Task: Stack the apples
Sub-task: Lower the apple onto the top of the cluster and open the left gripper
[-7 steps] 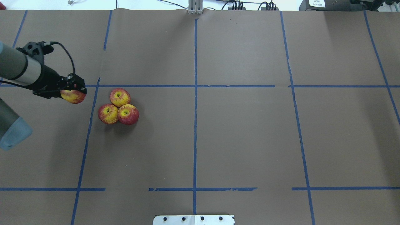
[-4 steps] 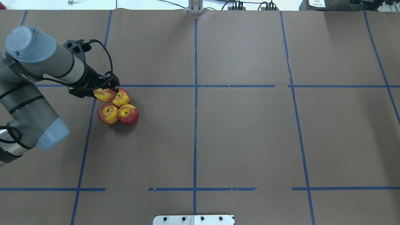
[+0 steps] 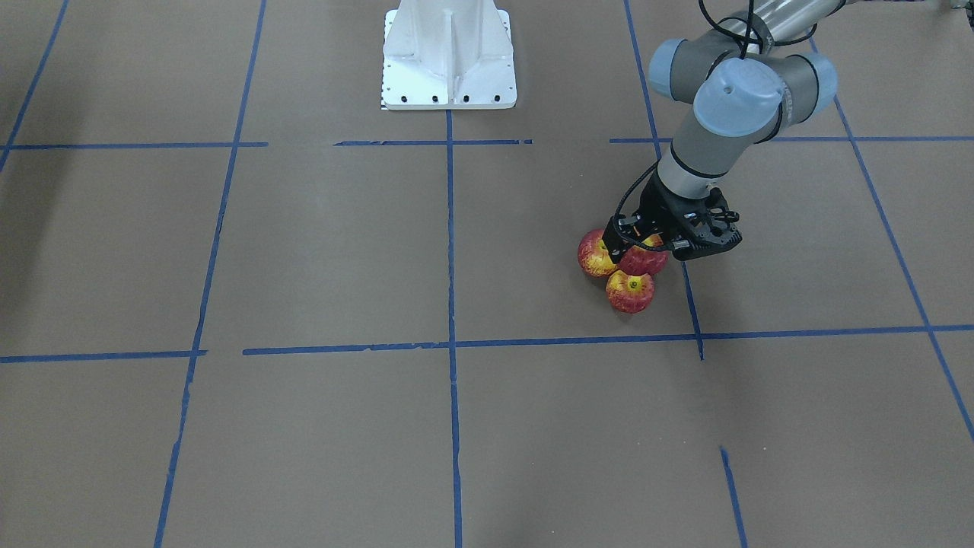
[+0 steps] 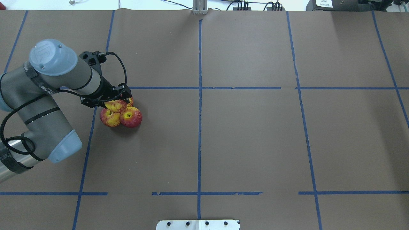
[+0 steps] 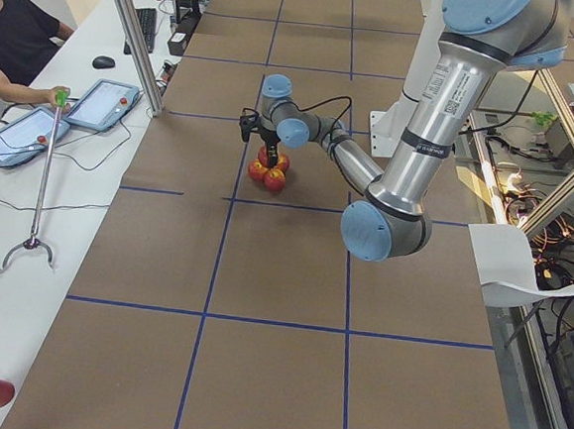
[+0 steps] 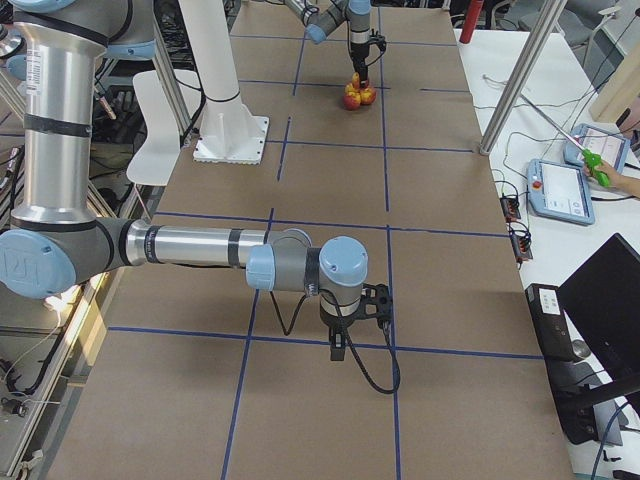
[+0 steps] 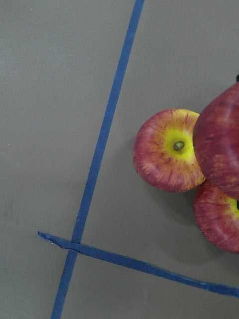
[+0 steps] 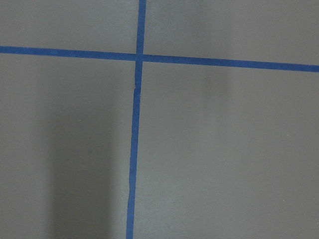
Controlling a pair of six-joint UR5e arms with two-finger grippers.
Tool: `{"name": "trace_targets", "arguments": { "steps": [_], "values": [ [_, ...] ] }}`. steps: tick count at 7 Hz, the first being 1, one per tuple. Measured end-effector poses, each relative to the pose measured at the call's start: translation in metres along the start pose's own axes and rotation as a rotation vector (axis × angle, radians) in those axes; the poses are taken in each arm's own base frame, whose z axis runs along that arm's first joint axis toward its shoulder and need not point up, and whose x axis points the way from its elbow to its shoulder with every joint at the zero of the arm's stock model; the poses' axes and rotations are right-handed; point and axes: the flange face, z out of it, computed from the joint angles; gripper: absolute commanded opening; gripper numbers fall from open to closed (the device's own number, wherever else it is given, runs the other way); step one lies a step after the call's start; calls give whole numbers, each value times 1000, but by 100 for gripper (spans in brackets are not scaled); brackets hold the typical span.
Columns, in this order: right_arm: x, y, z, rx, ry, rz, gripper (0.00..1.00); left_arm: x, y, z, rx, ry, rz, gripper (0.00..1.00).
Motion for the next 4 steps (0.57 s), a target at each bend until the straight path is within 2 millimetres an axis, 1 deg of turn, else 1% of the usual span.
{"name": "trace_targets", "arguments": {
  "steps": [2, 4],
  "values": [
    [0, 0, 0, -1, 0, 1, 100, 0, 2, 2, -6, -3, 1, 0],
    [0, 0, 0, 0, 0, 0, 100, 0, 3, 3, -9, -3, 1, 57]
  ]
}}
